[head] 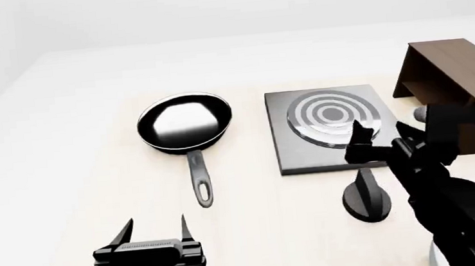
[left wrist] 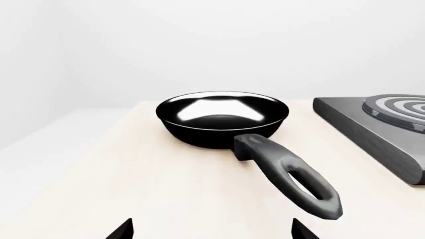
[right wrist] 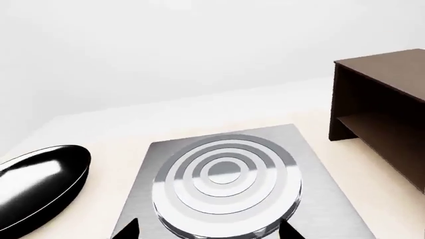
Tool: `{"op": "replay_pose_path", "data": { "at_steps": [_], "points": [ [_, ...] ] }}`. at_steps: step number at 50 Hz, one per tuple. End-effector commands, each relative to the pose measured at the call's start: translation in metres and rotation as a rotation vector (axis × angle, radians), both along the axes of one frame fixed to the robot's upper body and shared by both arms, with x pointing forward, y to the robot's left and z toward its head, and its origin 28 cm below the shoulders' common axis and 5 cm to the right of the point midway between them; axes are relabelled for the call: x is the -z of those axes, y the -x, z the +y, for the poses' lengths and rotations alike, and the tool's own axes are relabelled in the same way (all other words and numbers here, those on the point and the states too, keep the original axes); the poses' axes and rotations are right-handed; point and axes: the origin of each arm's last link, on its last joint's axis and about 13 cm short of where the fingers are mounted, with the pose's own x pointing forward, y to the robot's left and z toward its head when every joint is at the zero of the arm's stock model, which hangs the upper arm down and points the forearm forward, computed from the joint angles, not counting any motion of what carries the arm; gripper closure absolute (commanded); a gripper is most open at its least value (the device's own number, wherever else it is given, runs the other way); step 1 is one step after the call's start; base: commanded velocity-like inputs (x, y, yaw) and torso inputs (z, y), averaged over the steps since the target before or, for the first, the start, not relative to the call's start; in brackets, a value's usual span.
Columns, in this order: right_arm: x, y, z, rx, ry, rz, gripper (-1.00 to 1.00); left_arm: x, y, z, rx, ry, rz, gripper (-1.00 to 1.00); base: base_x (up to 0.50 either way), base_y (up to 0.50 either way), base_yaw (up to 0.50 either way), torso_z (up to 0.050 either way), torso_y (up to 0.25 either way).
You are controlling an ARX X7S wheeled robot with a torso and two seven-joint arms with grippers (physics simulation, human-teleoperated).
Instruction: Turn on the stove.
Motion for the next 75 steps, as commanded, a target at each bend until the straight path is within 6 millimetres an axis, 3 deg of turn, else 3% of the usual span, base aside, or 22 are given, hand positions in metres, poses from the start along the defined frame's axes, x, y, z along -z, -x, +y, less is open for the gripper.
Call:
{"op": "replay_pose_path", "data": {
  "at_steps": [1, 8, 17, 38, 45, 53, 55, 60, 62, 65, 75],
  "points": [
    [0.023, -0.001, 0.005, 0.013, -0.022, -0.223, -1.00, 0.000, 0.000, 0.000, 0.001, -0.002, 0.000, -1.00, 0.00, 0.00, 0.00, 0.000, 0.000],
    [0.035, 0.003, 0.011, 0.014, -0.095, -0.362, -1.00, 0.000, 0.000, 0.000, 0.000, 0.000, 0.001, -1.00, 0.00, 0.00, 0.00, 0.000, 0.000],
    [0.065, 0.013, 0.022, 0.015, 0.025, -0.506, -1.00, 0.000, 0.000, 0.000, 0.000, 0.001, 0.001, -1.00, 0.00, 0.00, 0.00, 0.000, 0.000],
    [0.106, 0.043, 0.044, 0.107, 0.189, -0.752, -1.00, 0.000, 0.000, 0.000, 0.002, 0.007, -0.005, -1.00, 0.00, 0.00, 0.00, 0.000, 0.000],
    [0.114, 0.048, 0.048, 0.133, 0.137, -0.768, -1.00, 0.000, 0.000, 0.000, 0.004, 0.005, -0.009, -1.00, 0.00, 0.00, 0.00, 0.000, 0.000],
    [0.105, 0.068, 0.062, 0.051, 0.291, -0.882, -1.00, 0.000, 0.000, 0.000, 0.004, 0.008, -0.009, -1.00, 0.00, 0.00, 0.00, 0.000, 0.000],
    [0.104, 0.064, 0.053, -0.029, 0.368, -0.903, -1.00, 0.000, 0.000, 0.000, 0.004, 0.009, -0.009, -1.00, 0.00, 0.00, 0.00, 0.000, 0.000],
    [0.107, 0.056, 0.064, 0.031, 0.291, -0.935, -1.00, 0.000, 0.000, 0.000, 0.004, 0.011, -0.008, -1.00, 0.00, 0.00, 0.00, 0.000, 0.000],
    [0.126, 0.076, 0.072, 0.123, 0.218, -0.857, -1.00, 0.000, 0.000, 0.000, 0.004, 0.011, -0.008, -1.00, 0.00, 0.00, 0.00, 0.000, 0.000],
    [0.134, 0.073, 0.067, 0.124, 0.278, -0.875, -1.00, 0.000, 0.000, 0.000, 0.004, 0.012, -0.007, -1.00, 0.00, 0.00, 0.00, 0.000, 0.000],
    [0.128, 0.084, 0.077, 0.132, 0.184, -0.839, -1.00, 0.000, 0.000, 0.000, 0.002, 0.015, 0.002, -1.00, 0.00, 0.00, 0.00, 0.000, 0.000]
  ]
}}
